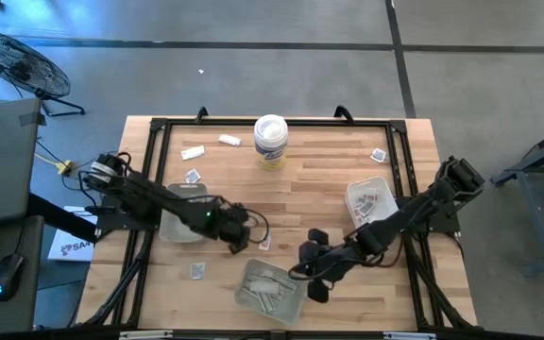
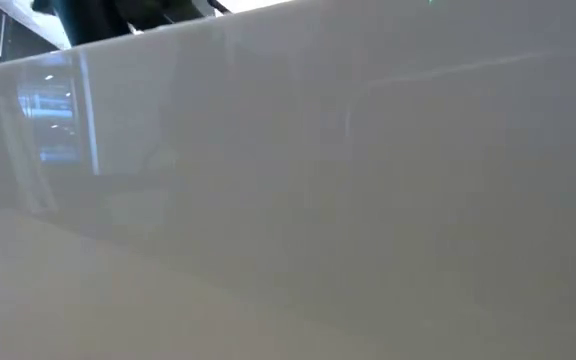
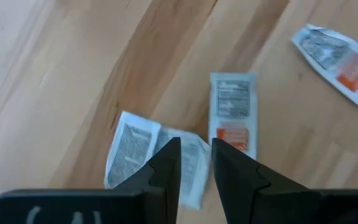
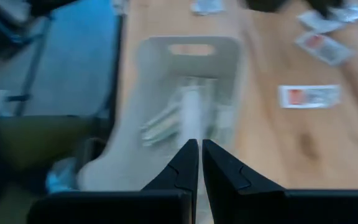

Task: Pick & Place First Aid Supplies
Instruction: Put the orange ointment pack into the white bin

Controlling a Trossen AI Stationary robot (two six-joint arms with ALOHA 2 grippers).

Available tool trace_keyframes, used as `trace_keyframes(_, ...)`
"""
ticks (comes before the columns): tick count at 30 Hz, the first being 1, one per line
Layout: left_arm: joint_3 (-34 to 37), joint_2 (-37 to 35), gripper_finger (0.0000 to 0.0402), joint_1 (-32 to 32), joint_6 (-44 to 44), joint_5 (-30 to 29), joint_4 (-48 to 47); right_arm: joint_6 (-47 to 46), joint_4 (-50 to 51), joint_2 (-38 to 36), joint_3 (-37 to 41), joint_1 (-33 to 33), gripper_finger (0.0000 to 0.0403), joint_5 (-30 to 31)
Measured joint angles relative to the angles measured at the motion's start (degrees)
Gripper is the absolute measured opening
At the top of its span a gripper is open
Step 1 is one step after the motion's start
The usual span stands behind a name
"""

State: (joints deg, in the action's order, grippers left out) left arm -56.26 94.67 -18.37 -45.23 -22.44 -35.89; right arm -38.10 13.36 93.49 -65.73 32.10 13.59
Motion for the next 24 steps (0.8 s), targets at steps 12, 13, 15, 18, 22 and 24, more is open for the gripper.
trace_keyframes(12,1.6,0.0,0.0087,4.7,4.2,1.1,5.0,3.1,-15.0,9.2,0.0,4.0,0.0007,-7.6)
trace_keyframes(13,1.6,0.0,0.0087,4.7,4.5,1.2,5.0,2.3,-13.7,9.4,0.0,3.9,0.0004,-7.6)
trace_keyframes(15,1.6,0.0,0.0087,4.6,4.5,1.5,4.9,0.7,-9.9,9.5,0.0,3.9,0.0002,-6.7)
trace_keyframes(18,1.6,0.0,0.0087,4.6,4.5,2.2,4.9,-1.1,-3.5,9.2,0.0,3.5,0.0004,-4.5)
trace_keyframes(22,1.6,0.0,0.0087,4.6,4.5,2.3,5.0,-2.8,2.0,8.9,-0.1,2.3,0.0002,-4.6)
trace_keyframes(24,1.6,0.0,0.0087,4.6,4.5,2.3,5.0,-3.0,3.8,8.9,-0.1,1.7,0.0001,-4.4)
